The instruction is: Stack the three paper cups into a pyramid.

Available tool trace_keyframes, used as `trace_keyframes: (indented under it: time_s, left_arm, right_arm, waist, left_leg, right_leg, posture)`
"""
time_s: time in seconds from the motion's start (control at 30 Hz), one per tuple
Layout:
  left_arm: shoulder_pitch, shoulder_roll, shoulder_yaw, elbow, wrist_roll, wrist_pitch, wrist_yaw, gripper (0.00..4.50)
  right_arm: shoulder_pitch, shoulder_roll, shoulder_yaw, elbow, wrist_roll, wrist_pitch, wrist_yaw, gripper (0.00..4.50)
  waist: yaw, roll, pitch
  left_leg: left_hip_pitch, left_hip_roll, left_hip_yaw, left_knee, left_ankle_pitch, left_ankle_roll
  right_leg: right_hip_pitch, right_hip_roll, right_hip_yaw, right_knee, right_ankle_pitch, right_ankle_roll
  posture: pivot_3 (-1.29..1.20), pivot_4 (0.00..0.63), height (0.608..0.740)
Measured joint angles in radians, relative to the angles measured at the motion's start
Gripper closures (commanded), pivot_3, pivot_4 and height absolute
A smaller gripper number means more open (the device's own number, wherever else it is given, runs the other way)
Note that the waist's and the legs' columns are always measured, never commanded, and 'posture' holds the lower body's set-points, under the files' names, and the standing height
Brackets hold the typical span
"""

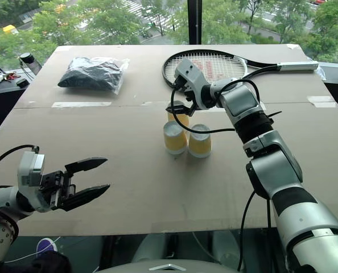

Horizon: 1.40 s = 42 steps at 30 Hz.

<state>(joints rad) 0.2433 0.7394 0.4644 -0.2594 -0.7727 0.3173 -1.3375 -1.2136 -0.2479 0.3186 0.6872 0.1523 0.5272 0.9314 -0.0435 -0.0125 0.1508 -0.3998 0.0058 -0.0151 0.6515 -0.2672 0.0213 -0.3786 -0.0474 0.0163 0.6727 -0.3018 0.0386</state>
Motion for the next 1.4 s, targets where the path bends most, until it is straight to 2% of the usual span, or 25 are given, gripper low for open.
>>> trace_keyframes:
  time_s: [0.2, 0.43, 0.53, 0.63, 1.03, 1.17, 1.3, 1.4]
  left_arm:
    - [0.015, -0.001, 0.006, 0.0, 0.0, -0.004, -0.001, 0.0]
    - [0.027, -0.006, 0.007, 0.0, 0.0, -0.019, 0.008, 0.0]
    - [0.028, -0.01, 0.007, 0.0, 0.0, -0.021, 0.012, 0.0]
    - [0.031, -0.017, 0.007, 0.0, 0.001, -0.027, 0.013, 0.0]
    - [0.002, -0.025, -0.002, 0.001, 0.004, -0.039, 0.018, 0.0]
    - [-0.016, -0.028, -0.004, 0.004, 0.003, -0.036, 0.035, 0.0]
    - [-0.032, -0.032, -0.008, 0.006, -0.002, -0.023, 0.038, 0.0]
    - [-0.033, -0.032, -0.01, 0.009, -0.006, -0.013, 0.037, 0.0]
  right_arm:
    - [-0.014, 0.033, 0.0, 0.081, -0.049, -0.044, 0.063, 0.14]
    - [-0.042, 0.052, -0.003, 0.19, -0.113, -0.133, 0.063, 0.14]
    - [-0.06, 0.059, -0.003, 0.229, -0.136, -0.159, 0.063, 0.92]
    - [-0.061, 0.06, -0.008, 0.266, -0.148, -0.182, 0.065, 2.16]
    - [-0.09, 0.032, -0.067, 0.264, -0.135, -0.175, 0.104, 2.18]
    - [-0.112, -0.058, -0.121, 0.121, -0.093, -0.109, 0.157, 2.18]
    - [-0.065, -0.197, -0.161, -0.185, -0.006, 0.067, 0.248, 2.18]
    - [-0.001, -0.302, -0.175, -0.396, 0.056, 0.21, 0.291, 2.18]
  waist:
    - [0.0, 0.0, 0.0]
    - [0.0, 0.0, 0.0]
    - [0.0, 0.0, 0.0]
    - [0.0, 0.0, 0.0]
    - [0.001, 0.001, 0.001]
    - [0.003, 0.001, 0.001]
    - [0.005, 0.001, 0.001]
    - [0.005, 0.001, 0.001]
  left_leg:
    - [0.0, 0.0, 0.0, 0.0, 0.0, -0.001]
    - [0.0, 0.0, 0.0, -0.001, 0.001, -0.002]
    - [0.0, 0.0, 0.0, -0.001, 0.001, -0.002]
    - [0.0, 0.0, 0.0, -0.001, 0.002, -0.004]
    - [-0.001, 0.0, 0.0, -0.002, 0.002, -0.004]
    - [-0.002, 0.0, -0.001, -0.003, 0.001, -0.003]
    - [-0.005, 0.0, -0.003, -0.004, 0.0, -0.001]
    - [-0.013, 0.0, -0.004, -0.002, 0.0, -0.001]
  right_leg:
    - [0.0, -0.001, 0.0, 0.0, 0.0, 0.0]
    - [0.0, -0.002, 0.0, 0.0, 0.0, 0.0]
    - [0.0, -0.002, 0.0, 0.0, 0.0, 0.0]
    - [0.0, -0.003, 0.0, -0.001, 0.0, 0.0]
    - [-0.001, -0.003, -0.001, -0.002, 0.0, 0.0]
    - [-0.001, -0.003, -0.002, -0.004, 0.0, 0.0]
    - [-0.001, -0.003, -0.003, -0.008, 0.0, 0.0]
    - [-0.008, -0.004, -0.004, -0.008, 0.0, 0.0]
  posture:
    - [0.0, 0.15, 0.74]
    - [0.0, 0.15, 0.74]
    - [0.0, 0.15, 0.74]
    - [0.0, 0.15, 0.74]
    - [0.0, 0.15, 0.74]
    - [0.0, 0.15, 0.74]
    - [0.0, 0.15, 0.74]
    - [0.0, 0.15, 0.74]
